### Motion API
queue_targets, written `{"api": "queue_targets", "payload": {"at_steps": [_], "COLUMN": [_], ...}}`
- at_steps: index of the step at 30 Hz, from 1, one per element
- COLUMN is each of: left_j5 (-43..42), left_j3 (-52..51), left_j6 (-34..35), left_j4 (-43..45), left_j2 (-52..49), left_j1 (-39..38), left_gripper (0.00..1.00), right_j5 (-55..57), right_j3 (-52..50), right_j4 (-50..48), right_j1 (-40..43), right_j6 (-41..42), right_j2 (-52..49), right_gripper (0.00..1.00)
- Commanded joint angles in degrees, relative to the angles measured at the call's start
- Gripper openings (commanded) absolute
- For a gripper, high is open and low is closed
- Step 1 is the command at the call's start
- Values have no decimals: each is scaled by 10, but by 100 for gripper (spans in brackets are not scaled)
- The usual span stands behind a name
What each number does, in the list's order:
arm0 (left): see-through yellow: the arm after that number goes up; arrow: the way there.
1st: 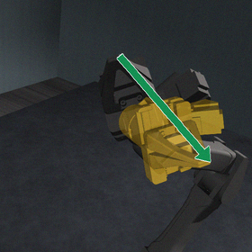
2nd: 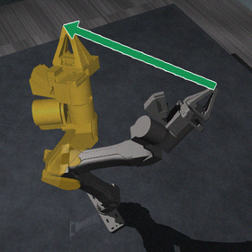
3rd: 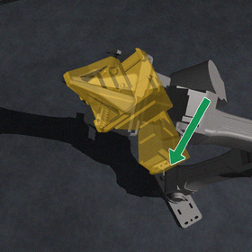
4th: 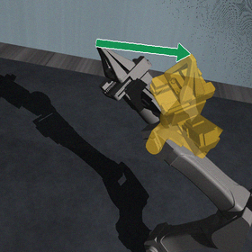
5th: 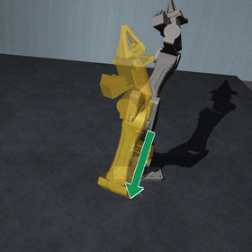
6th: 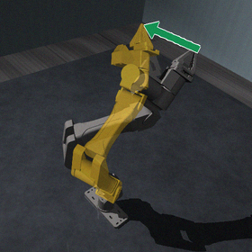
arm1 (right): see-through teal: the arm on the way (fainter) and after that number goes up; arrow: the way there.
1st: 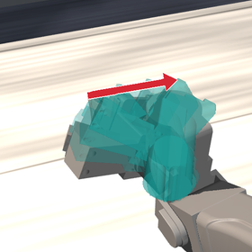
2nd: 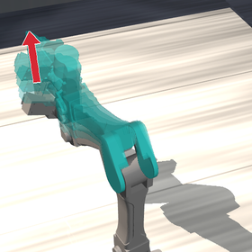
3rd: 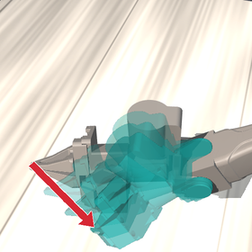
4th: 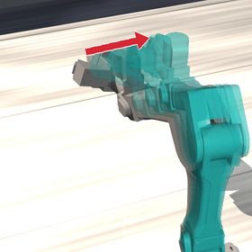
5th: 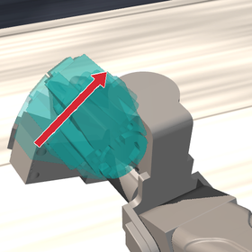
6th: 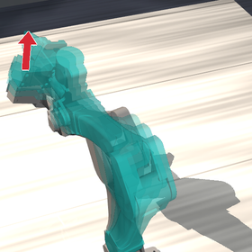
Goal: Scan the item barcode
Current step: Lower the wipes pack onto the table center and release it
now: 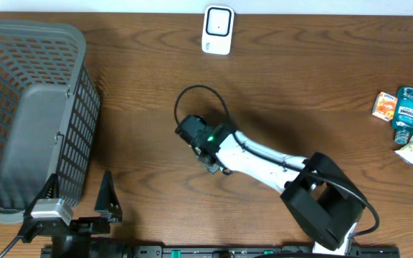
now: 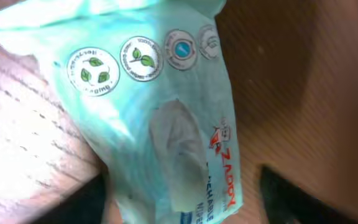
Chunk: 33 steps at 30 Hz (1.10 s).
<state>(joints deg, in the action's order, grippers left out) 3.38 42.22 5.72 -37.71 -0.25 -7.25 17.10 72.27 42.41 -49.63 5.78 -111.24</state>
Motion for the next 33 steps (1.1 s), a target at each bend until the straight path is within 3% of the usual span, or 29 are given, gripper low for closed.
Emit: {"api": "queue_targets", "payload": {"at_steps": [1,5,7,9,12,20,29,30,32,33], "left_j5": [3,3,3,3,3,3,3,3,3,3], "left_j3": [0,0,0,0,0,0,0,0,0,0], "left_j6": [-9,-9,-9,-9,-9,-9,-9,-9,-9,-9], "left_j4": [0,0,0,0,0,0,0,0,0,0], "left_j2": [1,1,1,1,1,1,1,1,1,1], "left_j1": [-2,-2,-2,-2,-2,-2,-2,-2,-2,-2], "left_gripper": [98,98,98,98,98,98,98,98,98,98], "right_j5": [-70,-71,-75,-100,-183,-531,-563,-552,-550,-549], "right_j3": [3,-5,-9,-10,-10,-6,-6,-6,-6,-6], "right_j4": [3,-2,-2,0,0,46,83,89,100,98], "right_j1": [24,34,36,40,56,172,277,277,269,258], "right_j6": [-34,-55,-54,-55,-68,-138,-167,-184,-210,-213], "right_j2": [12,11,11,11,11,11,11,11,12,12], "right_gripper": [50,28,7,1,1,1,2,9,34,38]}}
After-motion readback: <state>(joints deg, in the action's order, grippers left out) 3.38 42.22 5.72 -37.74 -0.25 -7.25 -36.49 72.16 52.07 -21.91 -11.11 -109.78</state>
